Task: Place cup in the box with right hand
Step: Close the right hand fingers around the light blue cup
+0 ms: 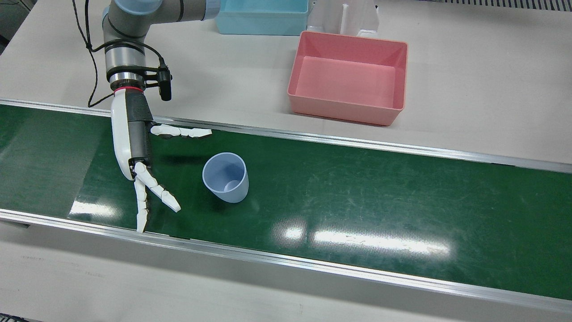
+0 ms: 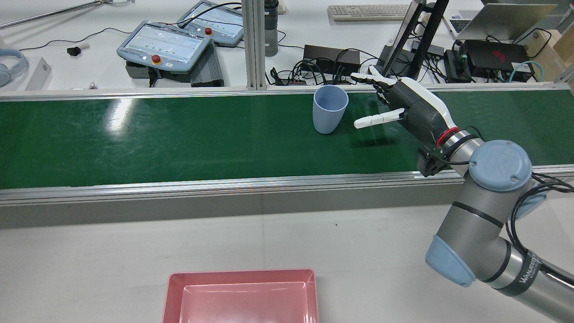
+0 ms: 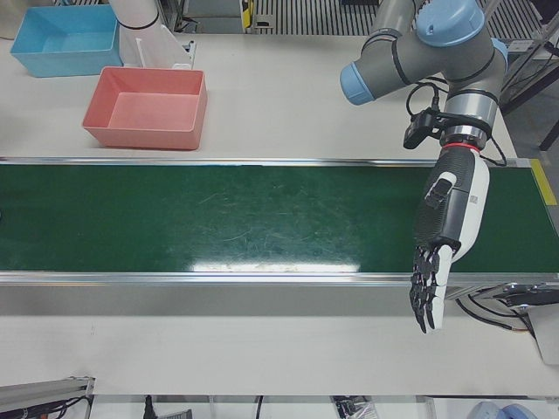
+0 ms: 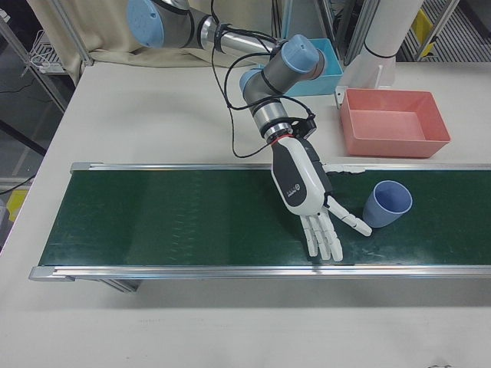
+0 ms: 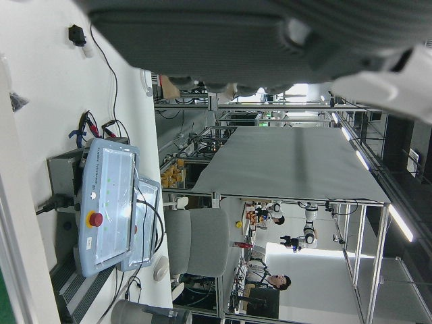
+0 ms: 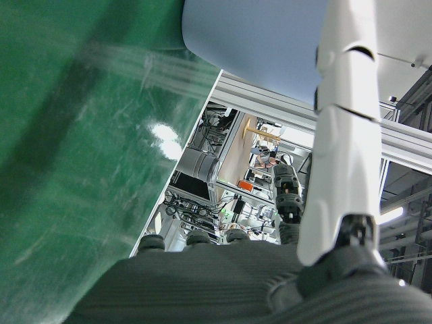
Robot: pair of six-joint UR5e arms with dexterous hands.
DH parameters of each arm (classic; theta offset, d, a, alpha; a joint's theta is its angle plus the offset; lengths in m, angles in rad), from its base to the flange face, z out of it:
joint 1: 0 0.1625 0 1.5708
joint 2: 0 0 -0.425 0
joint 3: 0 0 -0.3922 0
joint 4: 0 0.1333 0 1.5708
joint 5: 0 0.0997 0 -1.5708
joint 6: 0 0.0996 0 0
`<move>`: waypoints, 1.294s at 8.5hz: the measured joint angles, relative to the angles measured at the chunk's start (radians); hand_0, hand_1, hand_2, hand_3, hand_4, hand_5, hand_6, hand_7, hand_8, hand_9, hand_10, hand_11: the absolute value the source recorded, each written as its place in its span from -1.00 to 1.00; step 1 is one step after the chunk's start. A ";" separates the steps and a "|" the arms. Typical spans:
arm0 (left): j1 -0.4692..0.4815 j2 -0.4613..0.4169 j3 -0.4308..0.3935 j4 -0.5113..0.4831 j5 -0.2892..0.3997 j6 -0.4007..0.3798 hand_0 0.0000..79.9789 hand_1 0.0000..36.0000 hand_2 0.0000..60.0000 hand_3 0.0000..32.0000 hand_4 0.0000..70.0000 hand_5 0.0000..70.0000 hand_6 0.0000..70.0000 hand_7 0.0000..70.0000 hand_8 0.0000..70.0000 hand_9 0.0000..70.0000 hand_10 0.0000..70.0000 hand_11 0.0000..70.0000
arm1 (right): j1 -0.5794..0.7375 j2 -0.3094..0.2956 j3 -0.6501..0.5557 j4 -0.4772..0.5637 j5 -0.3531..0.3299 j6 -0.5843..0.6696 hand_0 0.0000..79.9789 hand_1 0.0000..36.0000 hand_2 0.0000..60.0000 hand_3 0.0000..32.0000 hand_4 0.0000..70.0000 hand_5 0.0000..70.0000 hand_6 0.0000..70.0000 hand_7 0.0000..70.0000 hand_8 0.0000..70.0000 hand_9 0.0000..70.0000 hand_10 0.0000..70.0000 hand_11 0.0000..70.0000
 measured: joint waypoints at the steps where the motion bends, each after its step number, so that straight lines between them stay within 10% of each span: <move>1: 0.000 0.000 0.000 0.000 0.000 0.000 -1.00 -1.00 -1.00 -1.00 -1.00 -1.00 -1.00 -1.00 -1.00 -1.00 -1.00 -1.00 | -0.003 0.000 0.000 0.000 0.000 -0.001 0.51 0.32 -0.96 -1.00 -1.00 -0.79 -0.98 -1.00 -1.00 -1.00 -1.00 -1.00; 11: 0.000 0.000 -0.001 0.000 0.000 0.000 -1.00 -1.00 -1.00 -1.00 -1.00 -1.00 -1.00 -1.00 -1.00 -1.00 -1.00 -1.00 | -0.013 0.000 -0.004 0.000 0.020 -0.001 0.50 0.25 -0.91 -1.00 -0.95 -0.79 -0.95 -1.00 -1.00 -0.97 -1.00 -1.00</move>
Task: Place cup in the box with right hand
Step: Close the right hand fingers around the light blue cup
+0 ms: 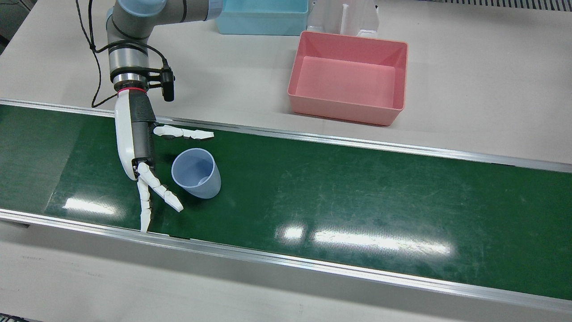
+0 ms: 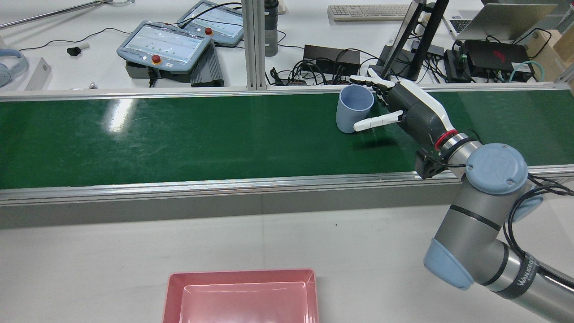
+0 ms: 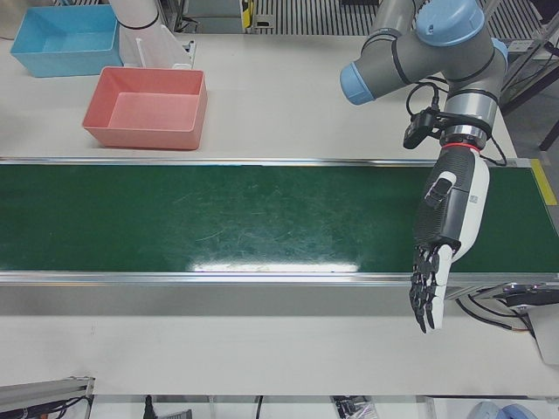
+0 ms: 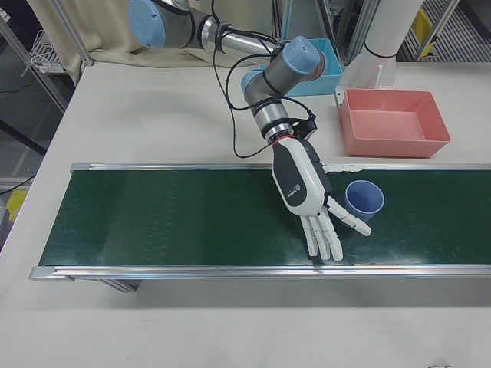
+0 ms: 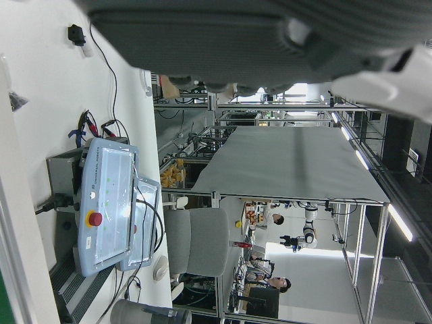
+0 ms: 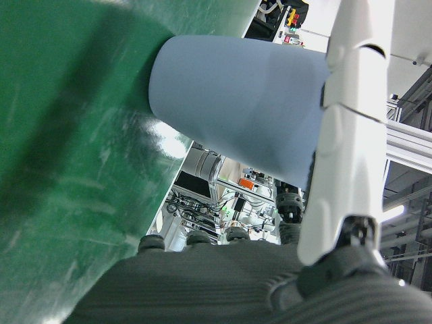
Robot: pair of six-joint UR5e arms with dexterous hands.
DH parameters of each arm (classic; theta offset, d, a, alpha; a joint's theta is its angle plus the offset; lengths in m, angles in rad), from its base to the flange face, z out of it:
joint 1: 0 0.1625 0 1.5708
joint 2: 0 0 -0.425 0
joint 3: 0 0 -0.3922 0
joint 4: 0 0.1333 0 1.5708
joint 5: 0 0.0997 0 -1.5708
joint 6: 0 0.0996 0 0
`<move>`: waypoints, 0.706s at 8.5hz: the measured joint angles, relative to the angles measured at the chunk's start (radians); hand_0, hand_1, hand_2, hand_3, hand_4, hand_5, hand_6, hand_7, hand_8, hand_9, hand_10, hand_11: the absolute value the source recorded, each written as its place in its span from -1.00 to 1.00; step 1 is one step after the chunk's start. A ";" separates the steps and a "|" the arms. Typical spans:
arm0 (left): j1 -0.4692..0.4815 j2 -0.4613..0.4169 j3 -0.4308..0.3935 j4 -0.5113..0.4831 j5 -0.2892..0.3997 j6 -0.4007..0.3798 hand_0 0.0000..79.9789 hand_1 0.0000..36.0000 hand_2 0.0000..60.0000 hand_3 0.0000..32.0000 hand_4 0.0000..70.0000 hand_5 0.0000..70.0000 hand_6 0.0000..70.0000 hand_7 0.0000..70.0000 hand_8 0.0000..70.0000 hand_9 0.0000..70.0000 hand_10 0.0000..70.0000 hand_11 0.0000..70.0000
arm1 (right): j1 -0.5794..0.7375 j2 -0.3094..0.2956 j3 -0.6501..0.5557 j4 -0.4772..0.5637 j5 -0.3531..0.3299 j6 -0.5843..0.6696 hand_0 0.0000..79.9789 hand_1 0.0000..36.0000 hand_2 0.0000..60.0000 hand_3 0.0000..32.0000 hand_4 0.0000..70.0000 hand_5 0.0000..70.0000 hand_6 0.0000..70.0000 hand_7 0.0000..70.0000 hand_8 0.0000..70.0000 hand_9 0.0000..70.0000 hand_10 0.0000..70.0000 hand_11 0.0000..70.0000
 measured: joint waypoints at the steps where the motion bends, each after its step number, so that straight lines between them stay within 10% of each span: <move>1: 0.000 0.000 0.000 0.000 0.000 0.000 -1.00 -1.00 -1.00 -1.00 -1.00 -1.00 -1.00 -1.00 -1.00 -1.00 -1.00 -1.00 | -0.002 0.000 0.000 0.000 0.001 0.000 0.43 0.44 -0.75 -1.00 -0.99 -0.79 -0.95 -1.00 -1.00 -0.96 -1.00 -1.00; 6: 0.000 0.000 0.000 0.000 0.000 0.001 -1.00 -1.00 -1.00 -1.00 -1.00 -1.00 -1.00 -1.00 -1.00 -1.00 -1.00 -1.00 | -0.007 -0.004 0.000 0.000 0.005 0.004 0.40 0.40 -0.67 -1.00 -0.98 -0.80 -0.92 -0.97 -0.99 -0.93 -1.00 -0.99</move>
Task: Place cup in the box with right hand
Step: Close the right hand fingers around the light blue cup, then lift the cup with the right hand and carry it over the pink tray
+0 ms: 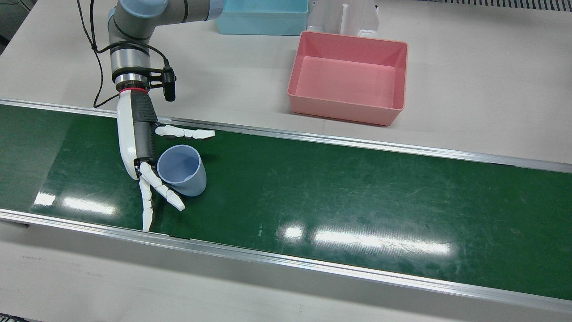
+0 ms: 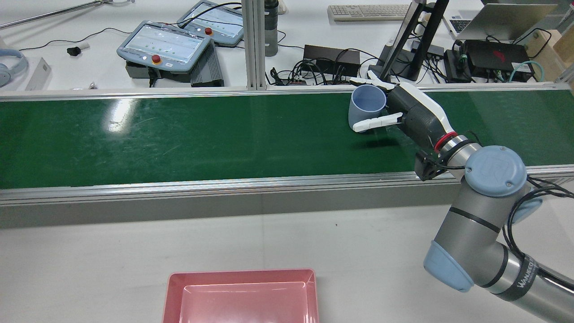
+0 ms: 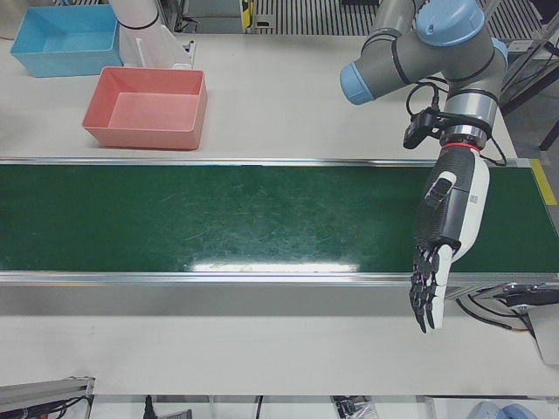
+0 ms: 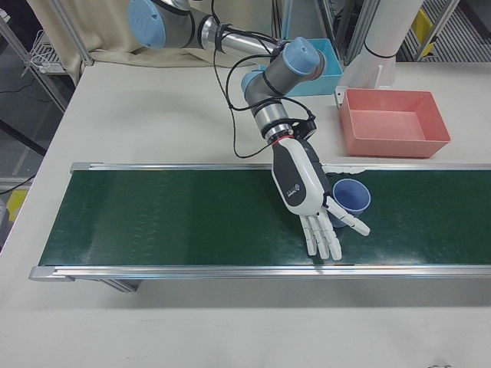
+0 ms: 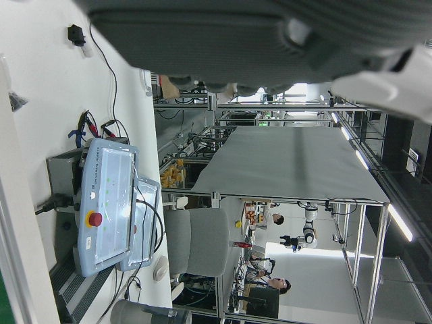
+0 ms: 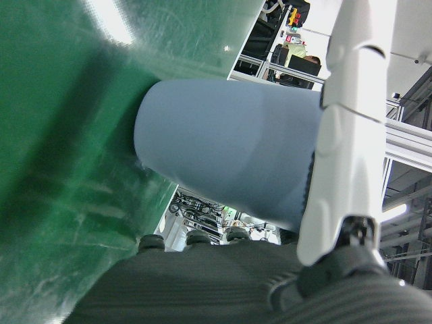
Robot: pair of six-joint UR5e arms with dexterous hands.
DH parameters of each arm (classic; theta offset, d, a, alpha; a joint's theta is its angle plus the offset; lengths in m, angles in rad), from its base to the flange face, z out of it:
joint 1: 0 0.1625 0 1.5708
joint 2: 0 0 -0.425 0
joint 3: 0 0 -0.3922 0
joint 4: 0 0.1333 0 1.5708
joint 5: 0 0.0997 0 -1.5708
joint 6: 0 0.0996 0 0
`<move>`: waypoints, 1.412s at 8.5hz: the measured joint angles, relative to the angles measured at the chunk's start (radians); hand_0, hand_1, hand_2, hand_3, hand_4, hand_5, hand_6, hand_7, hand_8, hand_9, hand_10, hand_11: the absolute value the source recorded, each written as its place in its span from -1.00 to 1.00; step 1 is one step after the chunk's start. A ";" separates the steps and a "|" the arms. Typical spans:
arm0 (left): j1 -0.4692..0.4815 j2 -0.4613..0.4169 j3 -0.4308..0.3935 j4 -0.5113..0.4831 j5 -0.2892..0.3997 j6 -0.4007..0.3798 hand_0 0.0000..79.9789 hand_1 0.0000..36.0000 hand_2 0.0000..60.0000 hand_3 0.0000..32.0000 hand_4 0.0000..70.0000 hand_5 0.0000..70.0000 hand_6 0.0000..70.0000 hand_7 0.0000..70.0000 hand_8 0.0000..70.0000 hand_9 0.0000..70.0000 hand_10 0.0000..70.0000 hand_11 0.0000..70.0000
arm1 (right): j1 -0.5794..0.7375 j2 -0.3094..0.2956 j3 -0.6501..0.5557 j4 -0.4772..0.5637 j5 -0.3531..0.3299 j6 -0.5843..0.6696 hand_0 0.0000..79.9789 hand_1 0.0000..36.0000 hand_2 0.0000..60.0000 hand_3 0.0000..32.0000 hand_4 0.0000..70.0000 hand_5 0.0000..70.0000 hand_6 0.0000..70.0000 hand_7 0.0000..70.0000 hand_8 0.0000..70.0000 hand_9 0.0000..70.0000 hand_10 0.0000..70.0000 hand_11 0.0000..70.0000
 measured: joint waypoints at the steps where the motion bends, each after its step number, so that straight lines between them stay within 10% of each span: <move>1: 0.000 0.000 0.000 0.000 0.000 0.000 -1.00 -1.00 -1.00 -1.00 -1.00 -1.00 -1.00 -1.00 -1.00 -1.00 -1.00 -1.00 | 0.000 -0.002 0.000 0.000 0.007 0.004 0.37 0.87 0.53 -1.00 -1.00 -0.73 -0.84 -0.66 -0.83 -0.69 -0.92 -0.79; 2: 0.000 0.000 0.000 0.000 0.000 -0.001 -1.00 -1.00 -1.00 -1.00 -1.00 -1.00 -1.00 -1.00 -1.00 -1.00 -1.00 -1.00 | 0.000 -0.003 0.000 0.001 0.012 0.007 0.37 1.00 1.00 -1.00 -1.00 -0.63 -0.75 -0.41 -0.64 -0.41 -0.79 -0.58; 6: 0.000 0.000 0.000 0.000 0.000 0.000 -1.00 -1.00 -1.00 -1.00 -1.00 -1.00 -1.00 -1.00 -1.00 -1.00 -1.00 -1.00 | -0.001 -0.001 -0.023 0.002 0.019 0.012 0.53 1.00 1.00 -1.00 -0.59 -0.43 -0.33 0.98 0.26 0.89 -0.12 0.37; 8: 0.000 0.000 0.000 0.000 0.000 0.000 -1.00 -1.00 -1.00 -1.00 -1.00 -1.00 -1.00 -1.00 -1.00 -1.00 -1.00 -1.00 | -0.002 0.007 -0.025 0.001 0.019 0.018 0.99 1.00 1.00 -1.00 -0.24 -0.32 -0.15 1.00 0.59 1.00 0.24 0.85; 12: -0.001 0.000 0.000 0.000 0.000 0.000 -1.00 -1.00 -1.00 -1.00 -1.00 -1.00 -1.00 -1.00 -1.00 -1.00 -1.00 -1.00 | 0.012 0.042 0.038 0.010 0.016 0.032 1.00 1.00 1.00 -1.00 -0.13 -0.28 -0.03 1.00 0.84 1.00 0.38 1.00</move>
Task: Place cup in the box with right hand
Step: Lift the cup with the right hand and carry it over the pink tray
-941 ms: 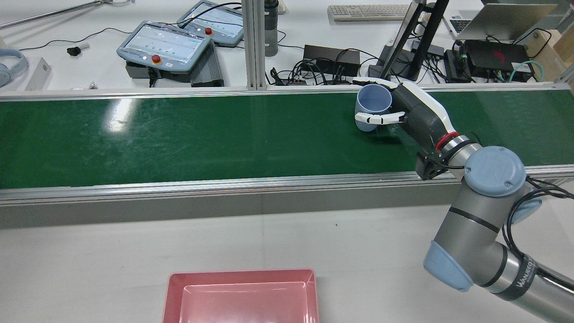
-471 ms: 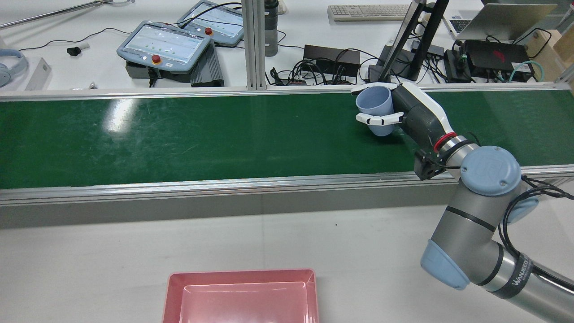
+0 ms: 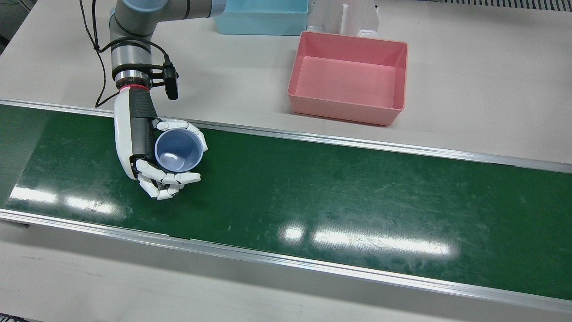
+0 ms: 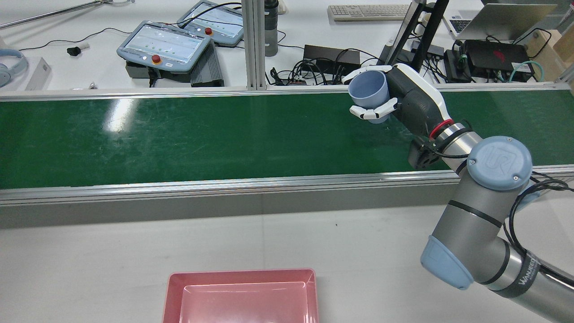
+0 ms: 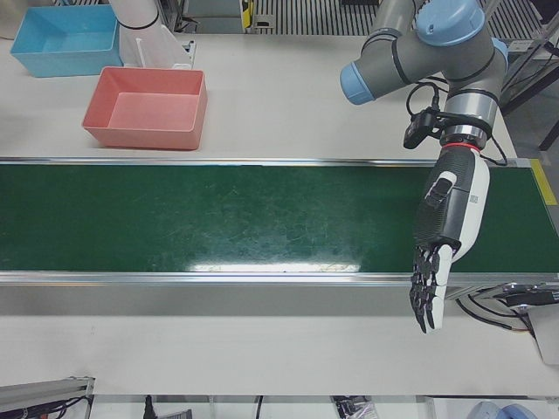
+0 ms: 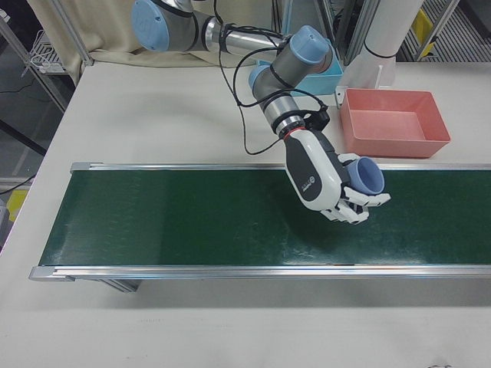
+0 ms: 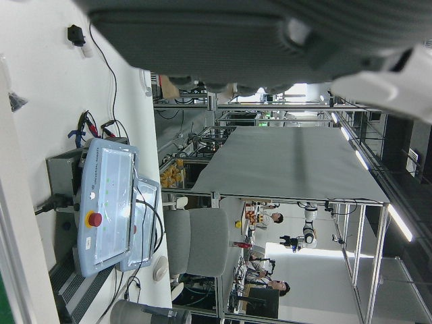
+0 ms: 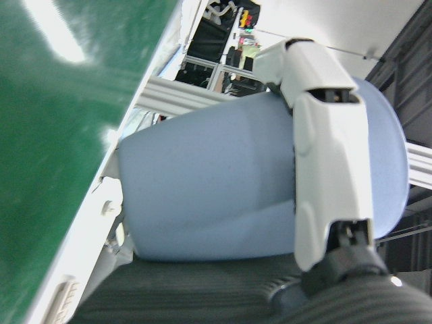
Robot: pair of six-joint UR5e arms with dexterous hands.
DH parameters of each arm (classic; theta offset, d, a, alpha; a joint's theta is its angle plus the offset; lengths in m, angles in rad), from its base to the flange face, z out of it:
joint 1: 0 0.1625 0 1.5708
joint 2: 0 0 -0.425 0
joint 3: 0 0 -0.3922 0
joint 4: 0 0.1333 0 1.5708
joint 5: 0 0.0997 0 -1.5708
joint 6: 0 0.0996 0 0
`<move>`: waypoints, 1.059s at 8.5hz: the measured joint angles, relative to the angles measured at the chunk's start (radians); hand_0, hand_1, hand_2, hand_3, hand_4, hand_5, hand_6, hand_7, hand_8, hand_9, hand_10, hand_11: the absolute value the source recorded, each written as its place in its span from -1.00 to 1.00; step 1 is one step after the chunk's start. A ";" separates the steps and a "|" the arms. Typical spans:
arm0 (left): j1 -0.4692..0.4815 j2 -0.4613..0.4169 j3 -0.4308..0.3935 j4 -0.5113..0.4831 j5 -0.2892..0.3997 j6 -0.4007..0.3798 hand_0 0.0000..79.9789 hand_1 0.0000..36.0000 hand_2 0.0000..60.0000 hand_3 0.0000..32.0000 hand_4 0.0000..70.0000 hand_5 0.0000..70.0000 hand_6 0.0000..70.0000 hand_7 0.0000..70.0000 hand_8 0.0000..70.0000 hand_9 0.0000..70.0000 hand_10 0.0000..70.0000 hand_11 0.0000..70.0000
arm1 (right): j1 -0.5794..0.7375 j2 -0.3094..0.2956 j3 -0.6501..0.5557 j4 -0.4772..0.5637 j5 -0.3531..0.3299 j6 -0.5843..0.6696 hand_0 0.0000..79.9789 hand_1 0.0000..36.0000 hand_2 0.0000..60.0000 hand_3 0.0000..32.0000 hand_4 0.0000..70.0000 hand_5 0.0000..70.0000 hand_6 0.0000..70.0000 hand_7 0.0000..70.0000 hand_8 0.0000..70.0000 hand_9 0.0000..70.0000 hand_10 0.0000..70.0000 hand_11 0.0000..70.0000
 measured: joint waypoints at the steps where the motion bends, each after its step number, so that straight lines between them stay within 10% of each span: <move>1: 0.000 0.000 0.000 0.000 0.000 0.000 -1.00 -1.00 -1.00 -1.00 -1.00 -1.00 -1.00 -1.00 -1.00 -1.00 -1.00 -1.00 | 0.003 0.031 0.043 0.004 -0.004 -0.011 1.00 1.00 1.00 -1.00 -0.12 -0.29 -0.05 1.00 0.80 1.00 0.31 0.95; 9: 0.000 0.000 0.000 0.000 0.000 0.000 -1.00 -1.00 -1.00 -1.00 -1.00 -1.00 -1.00 -1.00 -1.00 -1.00 -1.00 -1.00 | -0.179 0.025 0.198 0.004 -0.370 -0.117 1.00 1.00 1.00 -1.00 0.03 -0.25 0.11 1.00 1.00 1.00 0.51 1.00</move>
